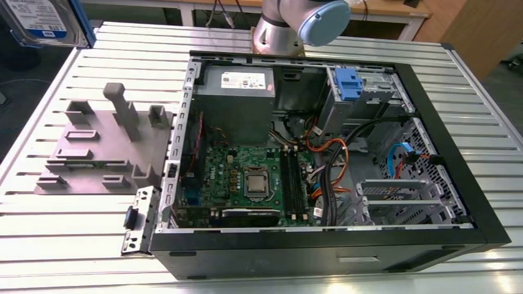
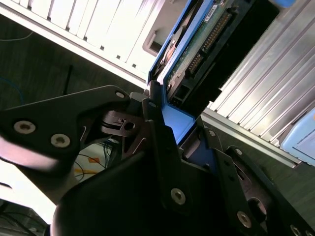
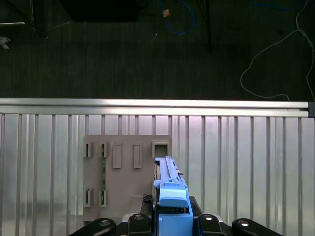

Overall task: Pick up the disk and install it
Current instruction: 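Pick up the disk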

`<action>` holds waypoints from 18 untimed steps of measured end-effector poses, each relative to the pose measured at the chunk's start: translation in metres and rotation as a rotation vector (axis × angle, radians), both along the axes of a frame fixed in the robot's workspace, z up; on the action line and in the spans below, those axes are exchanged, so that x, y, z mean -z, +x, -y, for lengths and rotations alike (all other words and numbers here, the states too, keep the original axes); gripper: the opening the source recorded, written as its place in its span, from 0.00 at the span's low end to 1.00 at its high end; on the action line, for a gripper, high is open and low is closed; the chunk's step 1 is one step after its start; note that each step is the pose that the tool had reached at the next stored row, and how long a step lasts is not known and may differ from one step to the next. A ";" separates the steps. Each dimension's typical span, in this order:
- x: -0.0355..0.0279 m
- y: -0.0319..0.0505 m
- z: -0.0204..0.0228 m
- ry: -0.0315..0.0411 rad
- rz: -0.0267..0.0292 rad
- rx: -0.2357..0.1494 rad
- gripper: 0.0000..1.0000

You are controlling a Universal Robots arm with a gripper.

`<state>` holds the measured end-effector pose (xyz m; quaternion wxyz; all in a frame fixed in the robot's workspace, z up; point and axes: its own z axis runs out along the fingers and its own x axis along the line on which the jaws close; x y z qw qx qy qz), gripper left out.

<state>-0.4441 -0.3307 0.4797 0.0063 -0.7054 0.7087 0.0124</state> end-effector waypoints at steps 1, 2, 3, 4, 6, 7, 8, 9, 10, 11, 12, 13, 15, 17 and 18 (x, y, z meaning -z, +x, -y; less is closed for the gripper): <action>0.0000 0.0000 0.0008 -0.0001 0.0000 0.000 0.36; 0.0000 0.0000 0.0017 -0.0002 0.0000 0.000 0.36; 0.0000 0.0000 0.0025 -0.0003 0.0000 0.000 0.36; 0.0000 0.0000 0.0033 -0.0003 0.0000 0.000 0.36; 0.0000 0.0000 0.0045 -0.0005 0.0000 0.000 0.36; 0.0000 0.0000 0.0052 -0.0006 0.0000 0.000 0.36; 0.0000 0.0000 0.0057 -0.0006 0.0000 0.000 0.36; 0.0000 0.0000 0.0063 -0.0008 0.0000 0.000 0.36; 0.0000 0.0000 0.0068 -0.0008 0.0000 0.000 0.36; 0.0000 0.0000 0.0073 -0.0009 0.0000 0.000 0.36; 0.0000 0.0000 0.0076 -0.0009 0.0000 0.000 0.36; 0.0000 0.0000 0.0078 -0.0008 0.0000 0.000 0.36; 0.0000 0.0000 0.0079 -0.0008 0.0000 0.000 0.36; 0.0000 0.0000 0.0080 -0.0009 0.0000 0.000 0.36; 0.0000 0.0000 0.0080 -0.0008 0.0000 0.000 0.36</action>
